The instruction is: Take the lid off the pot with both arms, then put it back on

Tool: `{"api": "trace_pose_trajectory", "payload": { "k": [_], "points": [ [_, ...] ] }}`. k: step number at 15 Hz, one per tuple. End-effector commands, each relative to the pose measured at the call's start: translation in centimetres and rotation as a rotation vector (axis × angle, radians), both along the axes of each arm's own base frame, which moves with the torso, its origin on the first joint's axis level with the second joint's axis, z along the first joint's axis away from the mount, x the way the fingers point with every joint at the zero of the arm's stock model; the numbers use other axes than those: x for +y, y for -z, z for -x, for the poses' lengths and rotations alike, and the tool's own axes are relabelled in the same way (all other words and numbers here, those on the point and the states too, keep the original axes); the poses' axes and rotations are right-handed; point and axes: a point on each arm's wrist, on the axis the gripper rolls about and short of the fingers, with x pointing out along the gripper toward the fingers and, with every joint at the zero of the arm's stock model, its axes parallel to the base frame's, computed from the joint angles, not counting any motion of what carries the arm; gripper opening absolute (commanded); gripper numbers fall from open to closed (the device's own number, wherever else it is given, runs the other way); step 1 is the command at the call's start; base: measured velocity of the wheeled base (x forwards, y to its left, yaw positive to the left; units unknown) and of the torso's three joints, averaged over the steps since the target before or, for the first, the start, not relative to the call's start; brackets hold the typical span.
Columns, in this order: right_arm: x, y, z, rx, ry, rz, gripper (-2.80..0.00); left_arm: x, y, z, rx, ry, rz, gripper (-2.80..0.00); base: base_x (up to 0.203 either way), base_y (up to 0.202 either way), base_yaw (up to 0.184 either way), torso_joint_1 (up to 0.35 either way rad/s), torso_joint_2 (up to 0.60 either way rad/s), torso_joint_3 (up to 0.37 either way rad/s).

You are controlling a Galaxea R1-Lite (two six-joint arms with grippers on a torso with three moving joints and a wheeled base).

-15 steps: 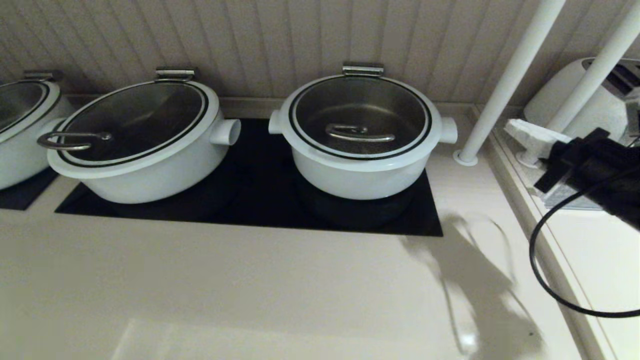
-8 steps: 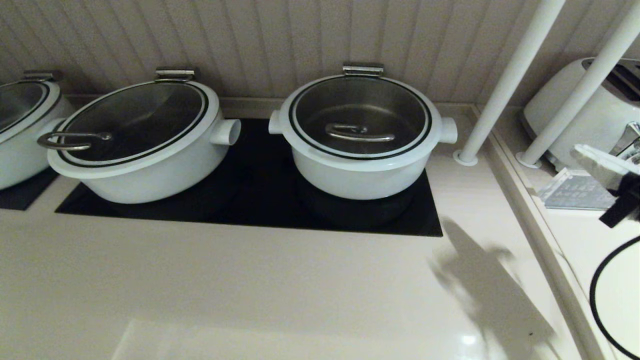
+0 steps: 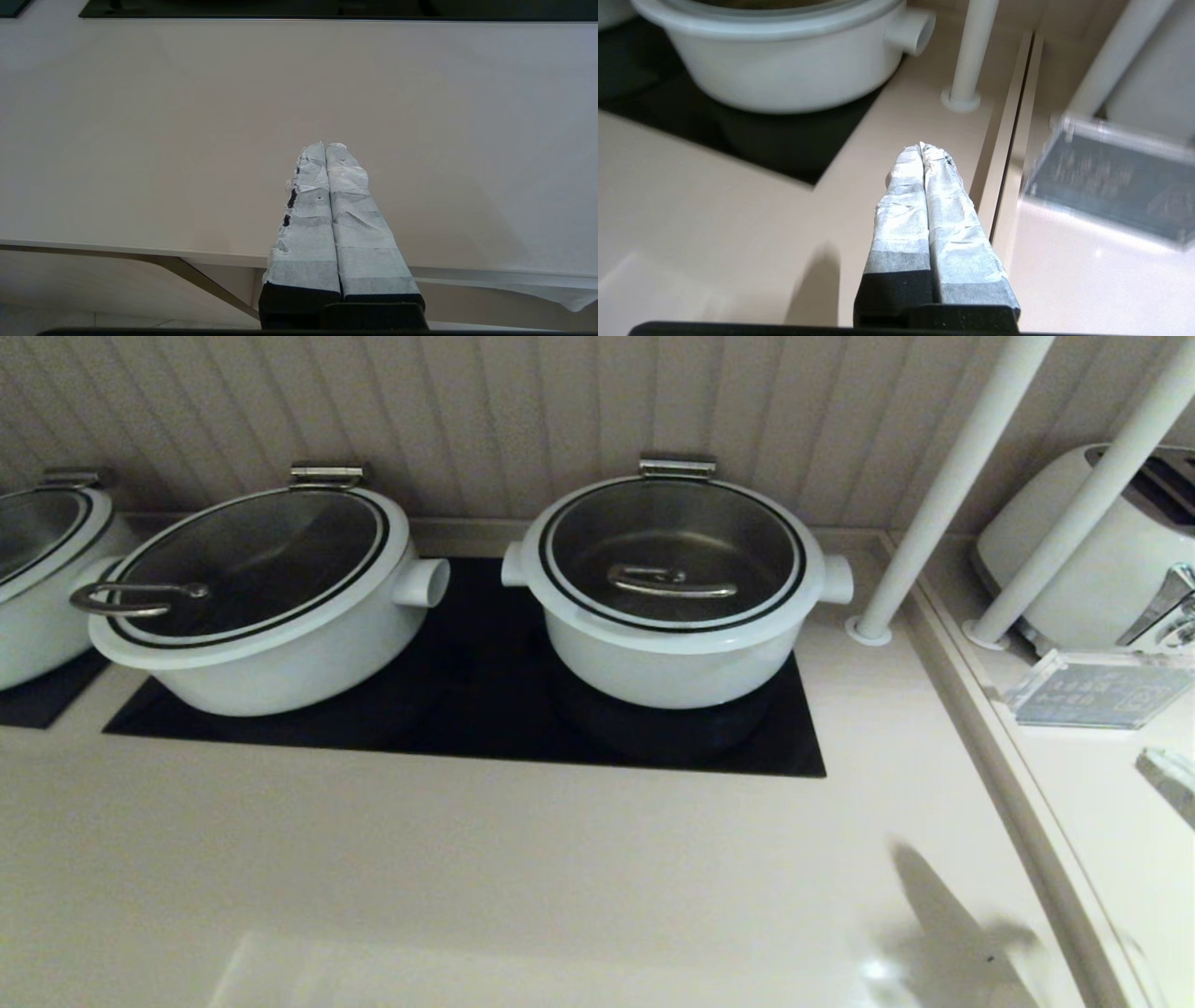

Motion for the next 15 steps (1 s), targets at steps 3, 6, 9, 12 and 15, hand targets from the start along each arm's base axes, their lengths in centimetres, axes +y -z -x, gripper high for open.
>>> {"api": "trace_pose_trajectory", "payload": {
  "k": [3,6,9,12,15],
  "points": [
    [0.3,0.2,1.8,-0.018,-0.003,0.003,-2.80,0.0,0.0,0.0,-0.001,0.000,0.000,-2.80,0.000,0.000,0.000,0.000,0.00,0.000],
    [0.5,0.7,3.0,0.012,-0.006,-0.003,-2.80,0.0,0.0,0.0,-0.001,0.000,-0.001,-2.80,0.000,0.000,0.000,0.000,0.00,0.000],
    [0.9,1.8,5.1,0.057,0.000,-0.012,-2.80,0.0,0.0,0.0,-0.001,0.000,0.001,-2.80,0.000,0.000,0.000,0.000,0.00,0.000],
    [0.9,3.3,7.1,0.107,0.127,-0.033,-2.80,0.0,0.0,0.0,-0.001,0.000,-0.001,-2.80,0.000,0.000,0.000,0.000,0.00,0.000],
    [0.8,5.1,8.8,0.160,0.206,-0.041,-2.80,0.0,0.0,0.0,-0.001,0.000,-0.001,-2.80,0.000,0.000,0.000,0.000,0.00,0.000]
  ]
}}
